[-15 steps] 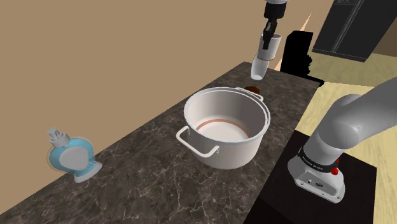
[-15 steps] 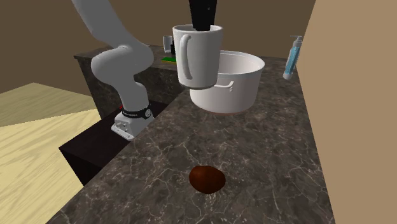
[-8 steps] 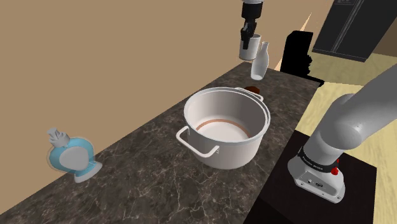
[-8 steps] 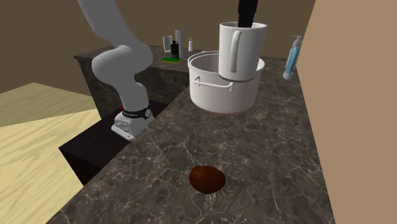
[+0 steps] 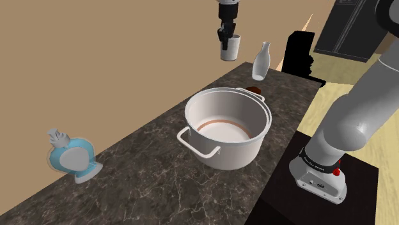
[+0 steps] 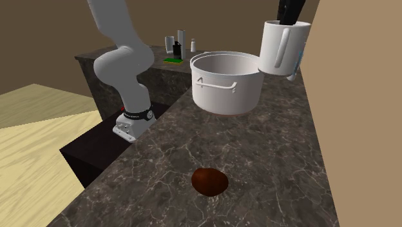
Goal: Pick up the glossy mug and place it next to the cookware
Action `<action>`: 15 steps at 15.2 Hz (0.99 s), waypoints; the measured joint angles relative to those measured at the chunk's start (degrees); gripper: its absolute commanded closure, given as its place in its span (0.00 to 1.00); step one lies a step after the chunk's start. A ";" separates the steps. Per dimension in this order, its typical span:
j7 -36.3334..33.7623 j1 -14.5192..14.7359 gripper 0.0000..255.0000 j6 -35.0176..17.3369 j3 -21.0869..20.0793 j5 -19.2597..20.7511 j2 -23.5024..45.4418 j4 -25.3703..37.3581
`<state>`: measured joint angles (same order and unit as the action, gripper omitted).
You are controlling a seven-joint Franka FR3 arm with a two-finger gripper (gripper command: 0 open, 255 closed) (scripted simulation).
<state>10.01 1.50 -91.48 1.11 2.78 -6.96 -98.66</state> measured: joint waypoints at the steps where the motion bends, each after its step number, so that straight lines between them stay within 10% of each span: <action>1: -1.18 0.54 1.00 0.28 -0.69 -0.10 1.93 2.19; 9: -7.38 3.91 1.00 4.35 -3.75 0.28 18.00 22.00; 15: -7.90 4.03 1.00 -0.11 -3.85 0.26 17.36 16.85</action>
<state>2.11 5.54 -91.60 -2.75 3.04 10.40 -81.80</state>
